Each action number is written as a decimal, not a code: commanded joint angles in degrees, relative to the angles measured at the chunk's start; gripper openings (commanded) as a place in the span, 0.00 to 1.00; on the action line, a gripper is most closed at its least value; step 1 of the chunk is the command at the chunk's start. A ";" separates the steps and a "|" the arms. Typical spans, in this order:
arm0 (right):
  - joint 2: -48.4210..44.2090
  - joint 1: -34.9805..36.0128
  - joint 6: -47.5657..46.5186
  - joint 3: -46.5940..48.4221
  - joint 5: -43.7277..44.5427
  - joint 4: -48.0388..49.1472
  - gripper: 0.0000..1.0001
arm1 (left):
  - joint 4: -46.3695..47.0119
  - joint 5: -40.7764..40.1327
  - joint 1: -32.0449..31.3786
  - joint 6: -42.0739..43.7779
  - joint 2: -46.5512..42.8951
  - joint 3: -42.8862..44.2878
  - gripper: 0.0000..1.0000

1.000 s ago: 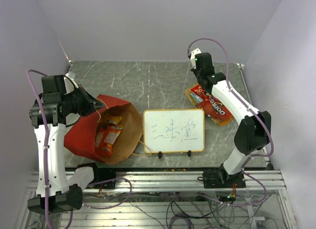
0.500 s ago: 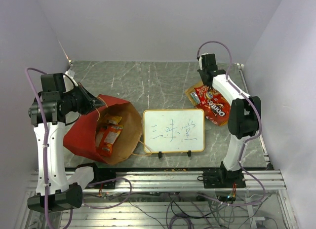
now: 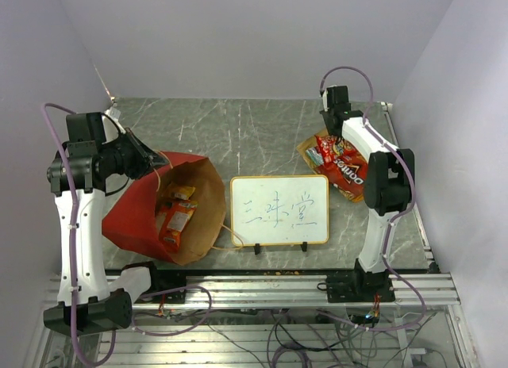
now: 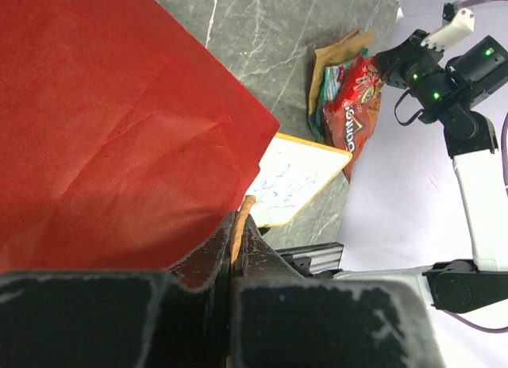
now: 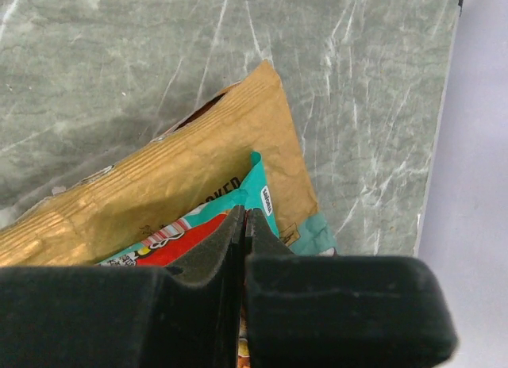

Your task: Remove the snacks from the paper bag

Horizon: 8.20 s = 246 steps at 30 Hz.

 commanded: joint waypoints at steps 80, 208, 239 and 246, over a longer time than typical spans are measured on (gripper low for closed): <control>4.01 61.21 -60.89 -18.38 -31.50 39.50 0.44 | -3.60 3.84 -0.35 2.80 -0.27 1.89 0.07; -25.99 -2.80 60.01 -20.01 4.17 -9.90 0.40 | 3.23 1.65 -0.32 -2.05 -8.34 -5.09 0.07; -39.10 23.24 14.55 -28.85 -24.84 25.33 0.99 | 2.30 1.78 -0.35 -2.54 -9.55 -6.10 0.07; -40.34 37.44 -4.24 -37.23 -48.76 38.48 0.86 | 2.26 1.67 -0.35 -3.07 -10.19 -6.36 0.07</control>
